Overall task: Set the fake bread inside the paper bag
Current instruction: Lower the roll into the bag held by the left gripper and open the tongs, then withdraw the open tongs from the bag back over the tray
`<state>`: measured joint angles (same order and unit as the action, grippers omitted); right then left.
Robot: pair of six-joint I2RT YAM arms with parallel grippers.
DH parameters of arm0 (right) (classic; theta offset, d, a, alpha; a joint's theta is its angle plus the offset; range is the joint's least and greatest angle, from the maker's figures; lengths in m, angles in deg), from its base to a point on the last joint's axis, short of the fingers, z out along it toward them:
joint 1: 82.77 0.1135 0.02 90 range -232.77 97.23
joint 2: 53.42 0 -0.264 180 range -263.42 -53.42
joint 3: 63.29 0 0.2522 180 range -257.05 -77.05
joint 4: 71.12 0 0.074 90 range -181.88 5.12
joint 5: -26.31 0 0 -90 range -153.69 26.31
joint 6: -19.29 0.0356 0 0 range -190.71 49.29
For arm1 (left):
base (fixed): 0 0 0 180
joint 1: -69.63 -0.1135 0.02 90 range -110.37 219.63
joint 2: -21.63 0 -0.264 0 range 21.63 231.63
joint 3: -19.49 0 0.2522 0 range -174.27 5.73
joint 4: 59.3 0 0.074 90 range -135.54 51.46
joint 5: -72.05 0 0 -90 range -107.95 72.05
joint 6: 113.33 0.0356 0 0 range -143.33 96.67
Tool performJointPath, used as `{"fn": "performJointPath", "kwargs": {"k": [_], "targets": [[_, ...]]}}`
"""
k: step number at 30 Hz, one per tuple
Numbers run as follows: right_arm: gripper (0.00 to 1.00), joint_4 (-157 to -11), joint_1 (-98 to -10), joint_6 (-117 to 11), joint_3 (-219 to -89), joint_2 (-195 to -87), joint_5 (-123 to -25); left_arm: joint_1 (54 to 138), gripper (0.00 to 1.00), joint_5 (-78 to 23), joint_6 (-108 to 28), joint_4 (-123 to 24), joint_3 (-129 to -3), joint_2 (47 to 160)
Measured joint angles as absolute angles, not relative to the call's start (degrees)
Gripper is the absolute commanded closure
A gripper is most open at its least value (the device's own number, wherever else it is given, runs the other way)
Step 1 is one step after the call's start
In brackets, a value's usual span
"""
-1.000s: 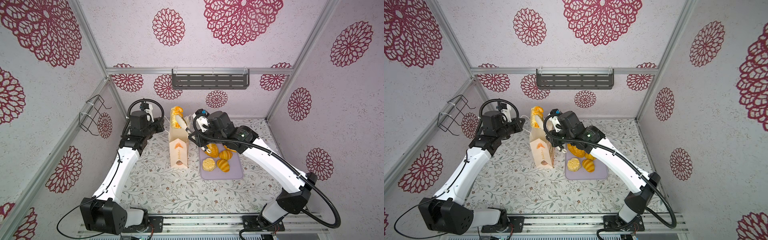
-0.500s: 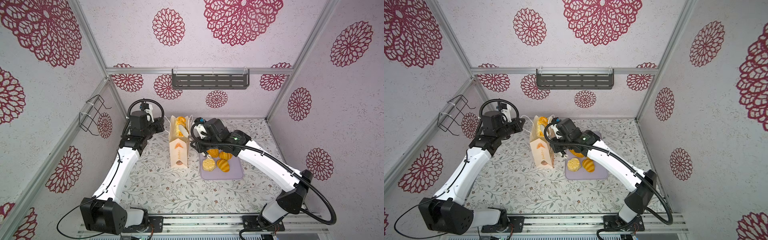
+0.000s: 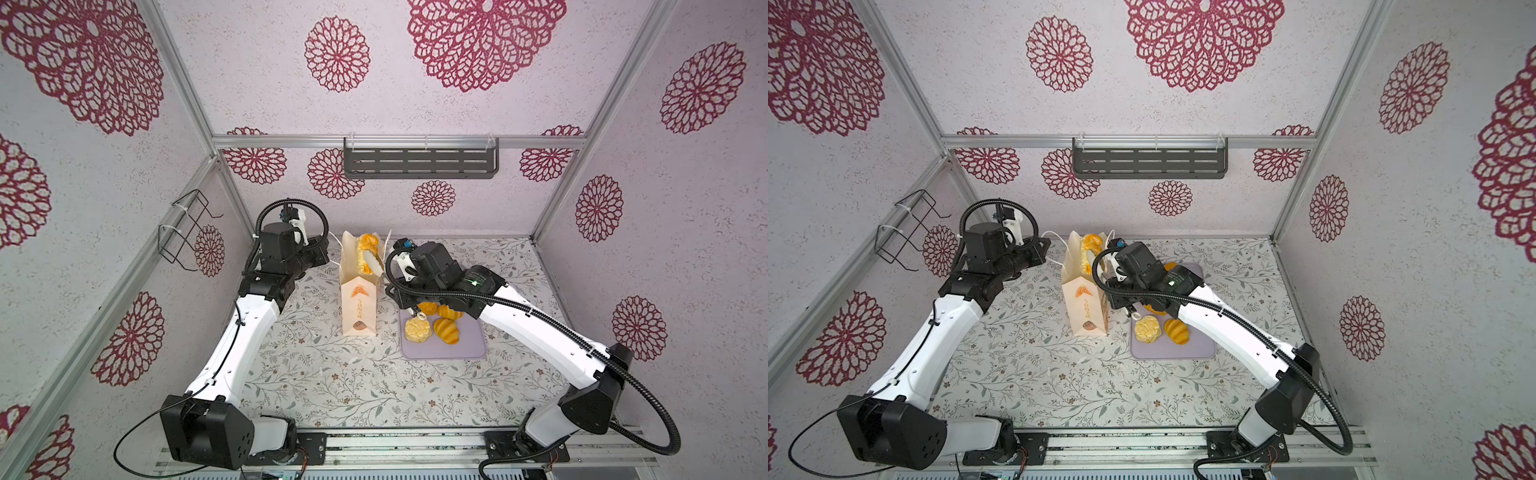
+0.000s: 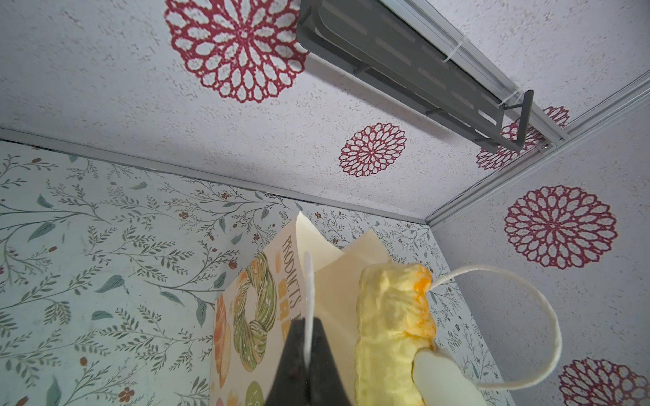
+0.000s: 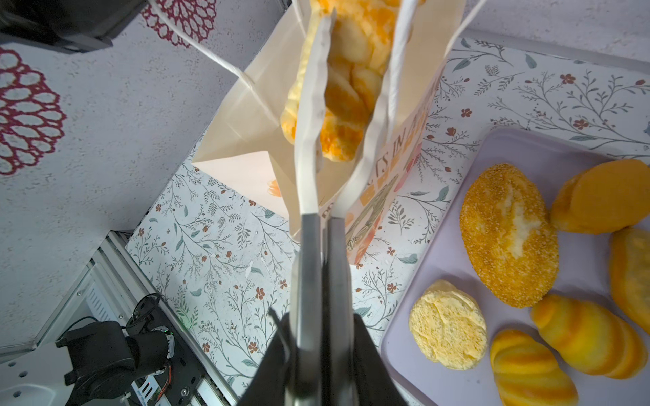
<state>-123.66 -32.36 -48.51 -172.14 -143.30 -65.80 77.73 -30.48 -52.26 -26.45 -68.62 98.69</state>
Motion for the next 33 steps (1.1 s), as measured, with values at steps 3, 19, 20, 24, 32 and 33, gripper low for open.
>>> {"fn": "performJointPath", "kwargs": {"k": [3, 19, 20, 24, 32, 33], "targets": [[0.7, -123.4, -32.3, -48.3, -172.1, -143.3, -65.8, 77.7, 1.0, -30.5, -52.3, -26.4, -68.6, 98.7], [0.6, -121.9, -32.3, -48.1, -172.1, -142.4, -65.3, 77.7, 1.0, -30.5, -52.3, -26.4, -68.6, 98.6], [0.59, -121.8, -32.3, -48.1, -172.1, -142.3, -65.3, 77.7, 1.0, -30.5, -52.3, -26.4, -68.6, 98.6], [0.59, -121.2, -32.3, -48.1, -172.2, -141.8, -65.2, 77.8, 1.0, -30.5, -52.3, -26.4, -68.6, 98.6], [0.57, -120.5, -32.3, -48.2, -176.2, -141.8, -65.1, 77.8, 1.0, -30.3, -52.3, -26.5, -68.4, 98.6], [0.57, -120.2, -32.3, -48.2, -176.6, -141.7, -65.1, 77.8, 1.0, -30.2, -52.3, -26.6, -68.3, 98.6]]}}
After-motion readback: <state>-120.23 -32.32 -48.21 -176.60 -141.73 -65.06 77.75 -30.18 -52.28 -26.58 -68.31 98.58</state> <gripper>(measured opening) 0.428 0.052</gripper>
